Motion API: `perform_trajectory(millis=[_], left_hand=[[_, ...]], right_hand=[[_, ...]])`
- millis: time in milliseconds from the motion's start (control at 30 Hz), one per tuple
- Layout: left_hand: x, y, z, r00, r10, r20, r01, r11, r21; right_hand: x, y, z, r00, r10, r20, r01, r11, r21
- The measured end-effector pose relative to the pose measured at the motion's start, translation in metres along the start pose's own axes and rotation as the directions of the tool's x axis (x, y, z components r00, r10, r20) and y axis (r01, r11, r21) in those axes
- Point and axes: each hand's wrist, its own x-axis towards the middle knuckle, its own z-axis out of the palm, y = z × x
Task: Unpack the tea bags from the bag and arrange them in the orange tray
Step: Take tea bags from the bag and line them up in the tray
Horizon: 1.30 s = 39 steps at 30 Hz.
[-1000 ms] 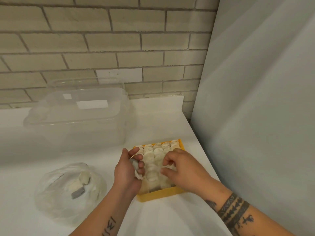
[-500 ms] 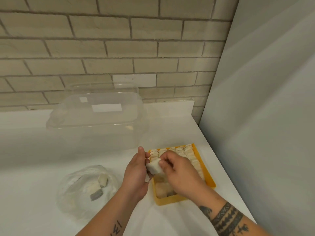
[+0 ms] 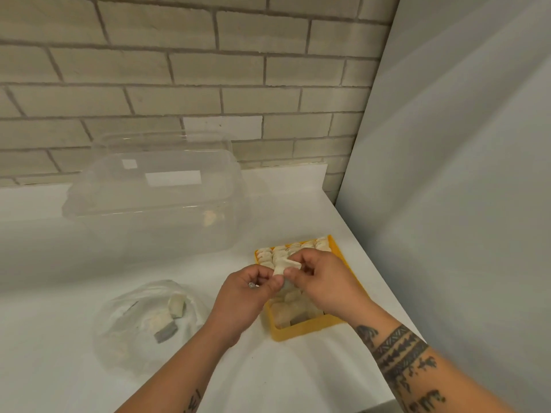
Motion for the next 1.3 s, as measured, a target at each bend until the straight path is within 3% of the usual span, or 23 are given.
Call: perform_trajectory(millis=[133, 233, 367, 800, 1133, 1200, 1267, 1300], left_hand=[[0.011, -0.017, -0.003, 0.985, -0.048, -0.164, 0.091, 0.961, 0.263], [0.017, -0.031, -0.006, 0.98, -0.128, -0.151, 0.181, 0.887, 0.426], [0.024, -0.04, -0.006, 0.98, -0.172, -0.098, 0.196, 0.902, 0.383], [0.029, -0.05, -0.007, 0.985, -0.16, -0.063, 0.172, 0.908, 0.382], [0.027, -0.049, -0.011, 0.979, -0.178, -0.1, 0.203, 0.892, 0.405], [0.024, -0.046, -0.013, 0.971, -0.196, -0.134, 0.227, 0.932, 0.284], [0.023, -0.038, -0.013, 0.937, -0.318, -0.146, 0.314, 0.948, -0.054], [0.022, -0.032, -0.013, 0.911, -0.395, -0.121, 0.355, 0.898, -0.26]], right_hand=[[0.0, 0.02, 0.002, 0.996, 0.083, 0.008, -0.082, 0.991, -0.108], [0.0, 0.03, 0.008, 0.971, 0.164, 0.174, -0.113, 0.956, -0.27], [0.003, 0.034, 0.024, 0.932, 0.192, 0.306, -0.056, 0.914, -0.402], [0.008, 0.038, 0.05, 0.956, 0.285, 0.075, -0.212, 0.843, -0.494], [0.006, 0.032, 0.052, 0.966, 0.256, 0.02, -0.184, 0.746, -0.64], [0.003, 0.027, 0.047, 0.965, 0.261, 0.018, -0.198, 0.772, -0.605], [0.001, 0.022, 0.039, 0.966, 0.259, 0.003, -0.225, 0.845, -0.485], [-0.001, 0.019, 0.036, 0.971, 0.24, 0.003, -0.221, 0.895, -0.387]])
